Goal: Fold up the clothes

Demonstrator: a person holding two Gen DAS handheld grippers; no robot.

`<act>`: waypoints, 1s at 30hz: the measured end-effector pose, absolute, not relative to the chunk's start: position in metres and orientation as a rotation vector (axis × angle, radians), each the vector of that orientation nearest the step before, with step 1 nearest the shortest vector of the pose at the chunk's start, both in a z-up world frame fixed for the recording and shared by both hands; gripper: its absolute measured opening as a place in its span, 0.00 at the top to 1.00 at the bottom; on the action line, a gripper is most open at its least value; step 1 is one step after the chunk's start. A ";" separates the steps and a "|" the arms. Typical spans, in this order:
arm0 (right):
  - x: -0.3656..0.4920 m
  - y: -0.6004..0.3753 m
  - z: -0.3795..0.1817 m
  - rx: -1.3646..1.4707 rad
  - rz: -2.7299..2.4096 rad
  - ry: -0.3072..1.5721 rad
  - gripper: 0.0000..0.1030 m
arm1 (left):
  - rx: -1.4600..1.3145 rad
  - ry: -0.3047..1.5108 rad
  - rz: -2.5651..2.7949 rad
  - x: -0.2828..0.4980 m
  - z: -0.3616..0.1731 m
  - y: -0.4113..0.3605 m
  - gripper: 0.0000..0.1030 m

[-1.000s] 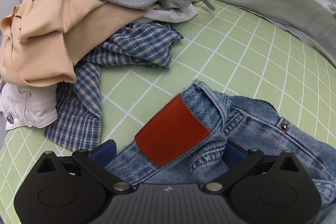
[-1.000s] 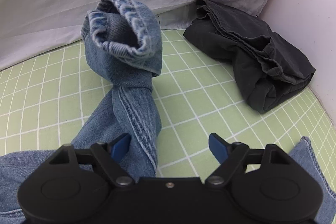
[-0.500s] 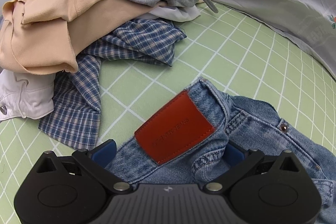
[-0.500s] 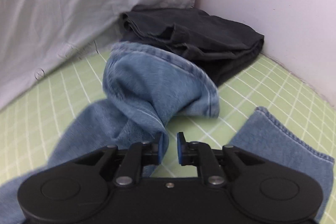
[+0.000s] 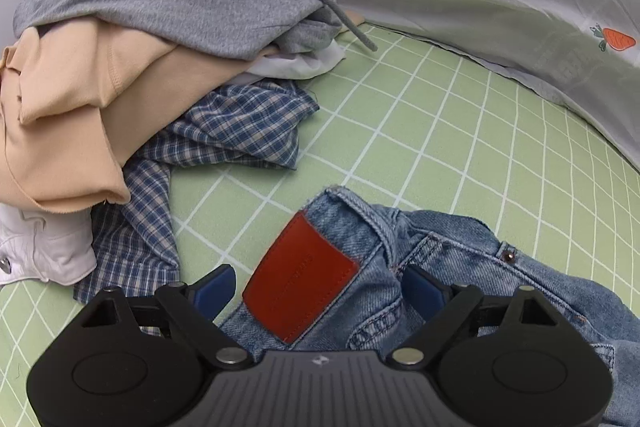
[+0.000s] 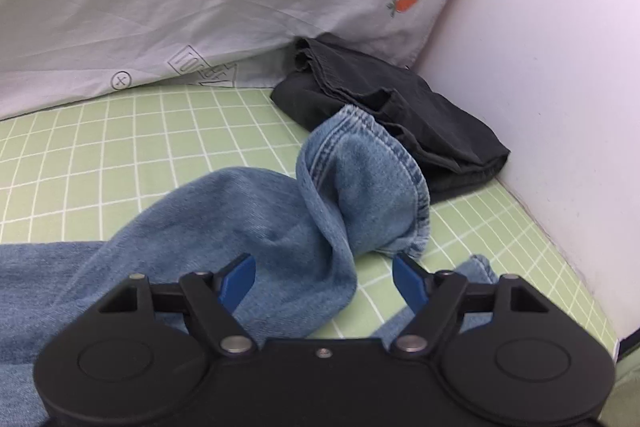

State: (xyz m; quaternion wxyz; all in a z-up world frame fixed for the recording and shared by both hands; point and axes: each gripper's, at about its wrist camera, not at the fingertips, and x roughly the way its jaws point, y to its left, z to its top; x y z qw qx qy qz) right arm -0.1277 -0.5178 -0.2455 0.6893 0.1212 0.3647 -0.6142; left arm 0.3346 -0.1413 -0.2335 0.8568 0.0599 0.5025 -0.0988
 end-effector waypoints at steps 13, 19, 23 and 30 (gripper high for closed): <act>-0.120 -0.519 -0.241 0.340 -1.338 0.786 0.26 | 0.113 1.018 -0.225 0.362 -0.227 -0.144 0.63; -0.135 -0.521 -0.231 0.329 -1.363 0.765 0.26 | 0.175 0.950 -0.101 0.395 -0.225 -0.132 0.65; -0.145 -0.523 -0.229 0.394 -1.360 0.741 0.26 | 0.236 0.925 -0.115 0.395 -0.214 -0.138 0.63; -0.144 -0.535 -0.230 0.464 -1.278 0.696 0.32 | 0.102 0.982 -0.216 0.359 -0.198 -0.126 0.36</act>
